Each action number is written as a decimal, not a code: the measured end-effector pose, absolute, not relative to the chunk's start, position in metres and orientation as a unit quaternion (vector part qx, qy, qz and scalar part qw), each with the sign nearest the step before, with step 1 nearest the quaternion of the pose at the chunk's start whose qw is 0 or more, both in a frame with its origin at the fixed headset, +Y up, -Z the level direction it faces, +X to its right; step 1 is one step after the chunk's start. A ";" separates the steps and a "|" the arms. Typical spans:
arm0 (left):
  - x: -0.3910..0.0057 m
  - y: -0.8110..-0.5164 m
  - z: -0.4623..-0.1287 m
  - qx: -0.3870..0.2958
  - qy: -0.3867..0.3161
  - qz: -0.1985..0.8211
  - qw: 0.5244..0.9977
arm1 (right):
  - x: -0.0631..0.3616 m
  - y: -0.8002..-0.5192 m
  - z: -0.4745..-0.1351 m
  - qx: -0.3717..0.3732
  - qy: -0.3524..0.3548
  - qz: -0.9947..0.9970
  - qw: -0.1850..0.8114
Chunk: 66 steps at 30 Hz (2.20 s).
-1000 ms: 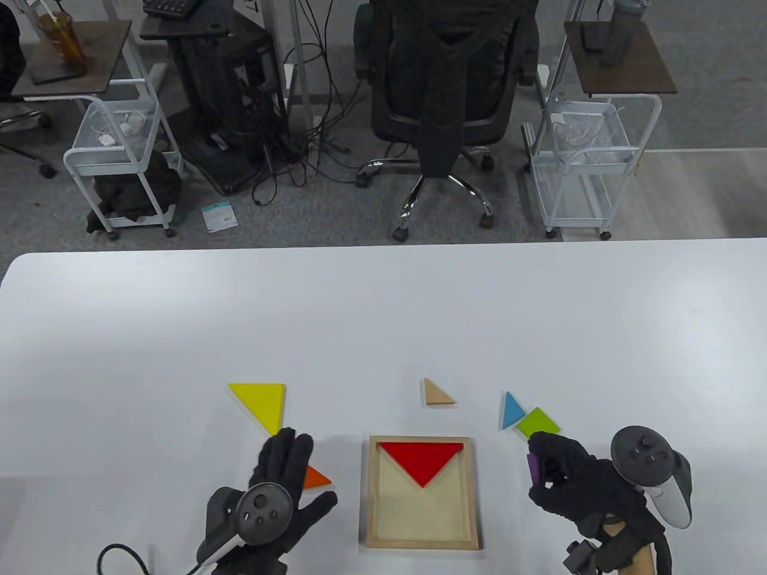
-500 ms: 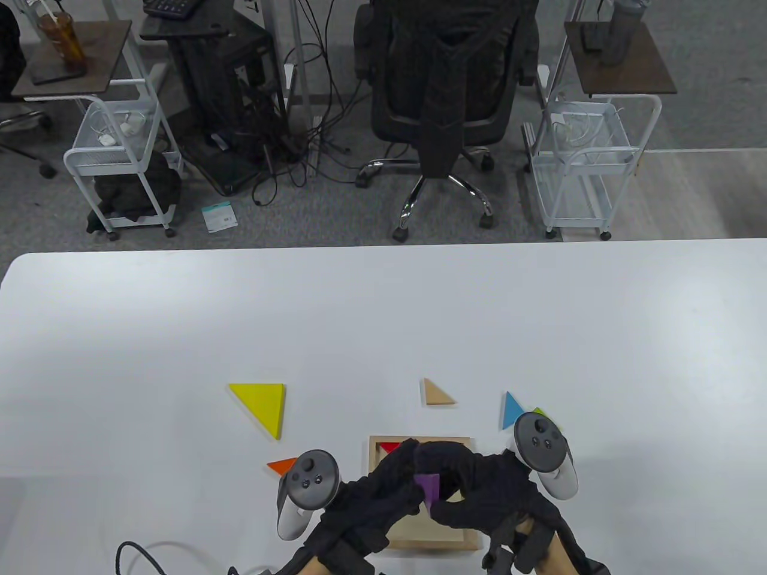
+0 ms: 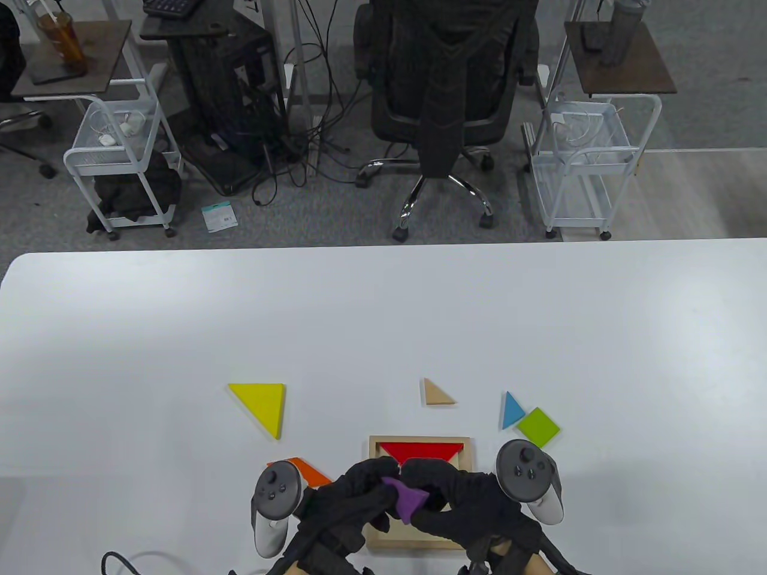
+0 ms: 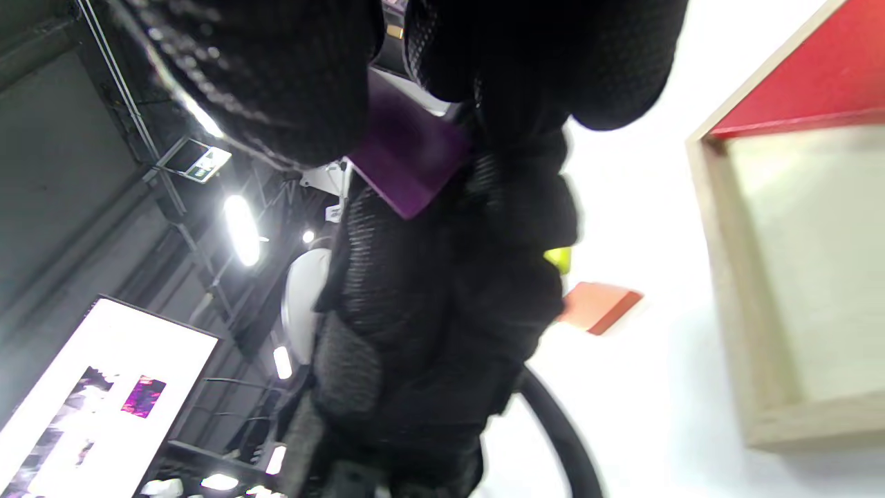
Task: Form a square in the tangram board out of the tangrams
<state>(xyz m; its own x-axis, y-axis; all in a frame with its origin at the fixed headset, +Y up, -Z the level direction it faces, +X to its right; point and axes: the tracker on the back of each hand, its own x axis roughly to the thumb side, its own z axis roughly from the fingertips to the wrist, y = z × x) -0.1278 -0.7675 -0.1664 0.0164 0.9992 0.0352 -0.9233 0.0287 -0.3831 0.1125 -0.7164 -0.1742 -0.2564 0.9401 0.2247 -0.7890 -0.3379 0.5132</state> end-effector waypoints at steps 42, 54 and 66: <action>-0.161 -0.742 -0.165 0.007 -0.156 0.137 0.978 | 0.063 -0.763 -0.178 0.104 0.213 0.947 0.216; -0.168 -0.748 -0.171 -0.005 -0.133 0.138 0.981 | 0.049 -0.766 -0.182 0.091 0.226 0.958 0.150; -0.168 -0.747 -0.171 -0.015 -0.127 0.136 0.982 | 0.034 -0.768 -0.172 0.112 0.174 0.977 0.049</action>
